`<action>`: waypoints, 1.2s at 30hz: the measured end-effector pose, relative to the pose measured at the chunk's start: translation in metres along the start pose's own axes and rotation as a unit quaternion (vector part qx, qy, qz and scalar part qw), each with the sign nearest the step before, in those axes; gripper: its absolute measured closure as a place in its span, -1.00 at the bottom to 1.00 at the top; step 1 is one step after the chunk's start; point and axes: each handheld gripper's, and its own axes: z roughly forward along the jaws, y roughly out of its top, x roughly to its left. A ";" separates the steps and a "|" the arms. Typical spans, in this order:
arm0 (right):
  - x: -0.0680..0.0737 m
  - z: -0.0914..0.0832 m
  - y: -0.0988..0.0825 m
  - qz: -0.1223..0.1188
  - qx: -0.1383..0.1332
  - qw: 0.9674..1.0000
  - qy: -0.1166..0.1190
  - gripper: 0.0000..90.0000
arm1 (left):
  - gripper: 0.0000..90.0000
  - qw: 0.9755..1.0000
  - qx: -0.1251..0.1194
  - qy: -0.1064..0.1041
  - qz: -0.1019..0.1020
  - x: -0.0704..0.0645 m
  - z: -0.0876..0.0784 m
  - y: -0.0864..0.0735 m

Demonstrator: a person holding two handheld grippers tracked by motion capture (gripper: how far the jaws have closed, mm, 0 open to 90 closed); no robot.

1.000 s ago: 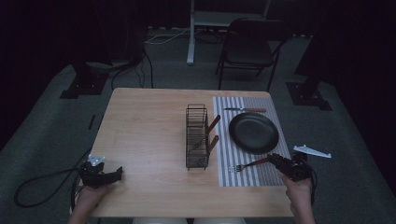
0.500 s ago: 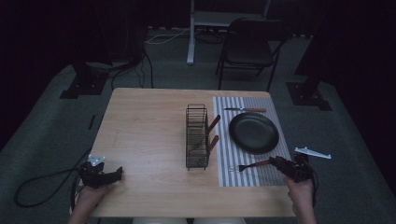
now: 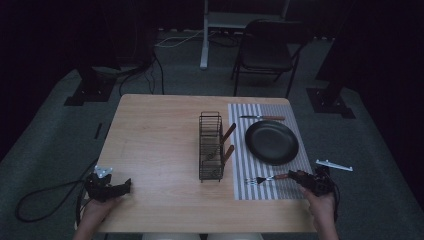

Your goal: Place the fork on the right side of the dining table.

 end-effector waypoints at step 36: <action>-0.018 0.035 -0.021 -0.060 0.009 0.994 -0.087 -0.43 | -0.99 1.000 0.001 0.000 0.001 0.000 0.000 0.000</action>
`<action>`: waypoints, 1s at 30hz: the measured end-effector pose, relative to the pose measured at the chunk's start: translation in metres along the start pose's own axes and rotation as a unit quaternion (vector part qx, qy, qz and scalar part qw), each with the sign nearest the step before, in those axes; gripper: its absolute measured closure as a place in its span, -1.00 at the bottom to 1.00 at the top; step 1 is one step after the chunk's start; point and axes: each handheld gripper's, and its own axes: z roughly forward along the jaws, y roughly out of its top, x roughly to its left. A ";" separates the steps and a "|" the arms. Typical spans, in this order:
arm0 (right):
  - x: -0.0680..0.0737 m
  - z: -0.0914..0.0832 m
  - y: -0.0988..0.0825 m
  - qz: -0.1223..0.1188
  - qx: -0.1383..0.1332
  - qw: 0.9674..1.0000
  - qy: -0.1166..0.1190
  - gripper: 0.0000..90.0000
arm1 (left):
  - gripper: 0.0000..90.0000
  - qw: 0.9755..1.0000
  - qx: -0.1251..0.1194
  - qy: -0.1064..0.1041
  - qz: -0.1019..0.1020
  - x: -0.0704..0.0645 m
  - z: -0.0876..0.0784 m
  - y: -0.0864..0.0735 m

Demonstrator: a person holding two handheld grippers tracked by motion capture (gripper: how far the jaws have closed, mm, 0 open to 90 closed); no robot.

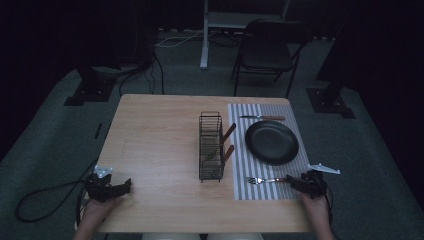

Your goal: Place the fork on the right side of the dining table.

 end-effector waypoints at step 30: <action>0.041 -0.010 -0.028 -0.030 -0.020 0.997 -0.061 -0.72 | -0.99 1.000 0.000 0.000 -0.001 0.000 0.000 0.000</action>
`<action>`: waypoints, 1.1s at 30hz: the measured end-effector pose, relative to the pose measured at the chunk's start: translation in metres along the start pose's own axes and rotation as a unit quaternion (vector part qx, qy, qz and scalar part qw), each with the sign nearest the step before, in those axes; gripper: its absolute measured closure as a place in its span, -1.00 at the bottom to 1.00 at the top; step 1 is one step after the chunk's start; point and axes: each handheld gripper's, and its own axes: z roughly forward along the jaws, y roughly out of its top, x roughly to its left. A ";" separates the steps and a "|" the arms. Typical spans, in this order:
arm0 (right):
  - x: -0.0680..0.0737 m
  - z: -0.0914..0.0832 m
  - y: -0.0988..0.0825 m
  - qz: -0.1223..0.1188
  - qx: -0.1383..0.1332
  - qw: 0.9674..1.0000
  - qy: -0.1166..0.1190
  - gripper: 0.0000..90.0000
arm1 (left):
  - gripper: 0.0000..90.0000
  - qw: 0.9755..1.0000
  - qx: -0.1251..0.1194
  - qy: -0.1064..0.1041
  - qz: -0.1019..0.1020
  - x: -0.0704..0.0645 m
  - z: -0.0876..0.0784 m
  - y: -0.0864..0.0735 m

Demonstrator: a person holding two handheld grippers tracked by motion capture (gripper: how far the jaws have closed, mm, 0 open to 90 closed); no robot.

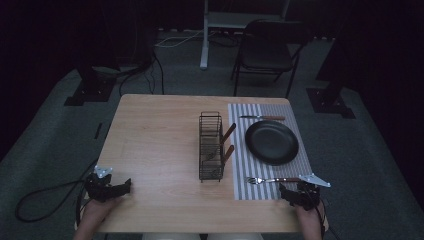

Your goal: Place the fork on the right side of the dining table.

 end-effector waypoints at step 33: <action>0.010 -0.001 -0.011 0.023 -0.001 0.998 -0.054 -0.75 | -0.99 1.000 0.000 0.000 0.000 0.000 0.000 0.000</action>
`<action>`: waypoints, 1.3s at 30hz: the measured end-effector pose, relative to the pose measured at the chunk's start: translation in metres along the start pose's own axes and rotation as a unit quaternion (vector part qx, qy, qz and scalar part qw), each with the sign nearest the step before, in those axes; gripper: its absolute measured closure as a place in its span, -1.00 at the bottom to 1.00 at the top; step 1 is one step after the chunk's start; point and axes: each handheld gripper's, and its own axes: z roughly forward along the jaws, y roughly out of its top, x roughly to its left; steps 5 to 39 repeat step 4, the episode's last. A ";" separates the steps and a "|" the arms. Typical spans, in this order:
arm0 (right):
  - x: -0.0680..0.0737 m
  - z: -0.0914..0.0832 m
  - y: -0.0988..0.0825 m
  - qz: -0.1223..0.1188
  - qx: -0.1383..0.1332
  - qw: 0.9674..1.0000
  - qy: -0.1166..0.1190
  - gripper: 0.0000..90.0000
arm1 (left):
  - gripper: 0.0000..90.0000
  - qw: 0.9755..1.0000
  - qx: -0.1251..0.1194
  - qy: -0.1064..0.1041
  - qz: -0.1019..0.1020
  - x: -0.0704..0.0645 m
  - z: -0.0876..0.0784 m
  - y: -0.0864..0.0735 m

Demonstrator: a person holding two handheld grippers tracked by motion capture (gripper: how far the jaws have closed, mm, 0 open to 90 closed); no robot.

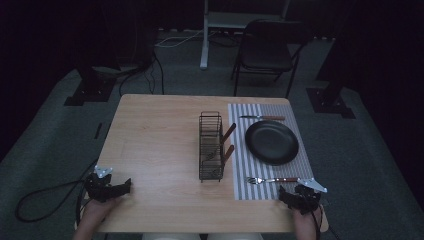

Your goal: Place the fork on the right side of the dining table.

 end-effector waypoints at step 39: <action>0.000 0.000 0.000 0.000 0.000 1.000 0.000 -0.75 | -0.99 1.000 0.000 0.000 0.000 0.000 0.000 0.000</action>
